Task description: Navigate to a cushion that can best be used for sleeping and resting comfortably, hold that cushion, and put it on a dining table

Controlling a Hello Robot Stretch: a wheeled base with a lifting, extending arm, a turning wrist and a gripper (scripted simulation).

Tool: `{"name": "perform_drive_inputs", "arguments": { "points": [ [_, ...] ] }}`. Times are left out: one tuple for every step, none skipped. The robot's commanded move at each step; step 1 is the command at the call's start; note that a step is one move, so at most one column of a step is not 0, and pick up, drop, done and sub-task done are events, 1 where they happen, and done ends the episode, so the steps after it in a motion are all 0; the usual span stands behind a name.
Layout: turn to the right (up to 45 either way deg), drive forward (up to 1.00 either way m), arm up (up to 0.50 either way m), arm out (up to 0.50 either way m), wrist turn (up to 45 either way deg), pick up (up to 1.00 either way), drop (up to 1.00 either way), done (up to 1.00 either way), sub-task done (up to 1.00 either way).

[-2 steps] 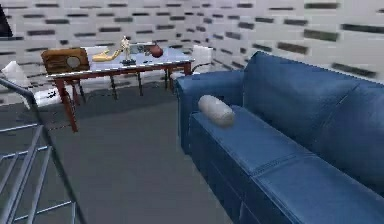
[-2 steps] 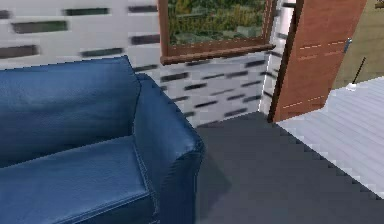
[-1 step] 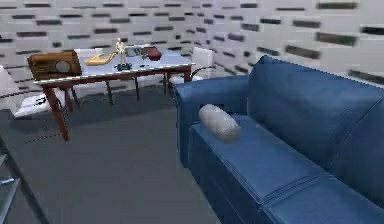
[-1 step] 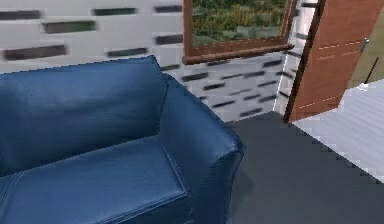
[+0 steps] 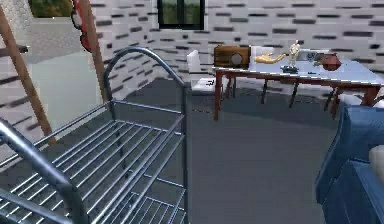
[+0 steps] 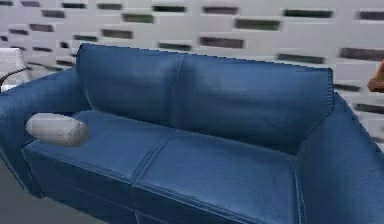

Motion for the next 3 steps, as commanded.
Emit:
{"name": "perform_drive_inputs", "arguments": {
  "points": [
    [-33.0, 0.0, 0.0, 0.0, 0.0, 0.0, 0.0, 0.0, 0.0],
    [45.0, 0.0, 0.0, 0.0, 0.0, 0.0, 0.0, 0.0, 0.0],
    [18.0, 0.0, 0.0, 0.0, 0.0, 0.0, 0.0, 0.0, 0.0]
  ]
}}
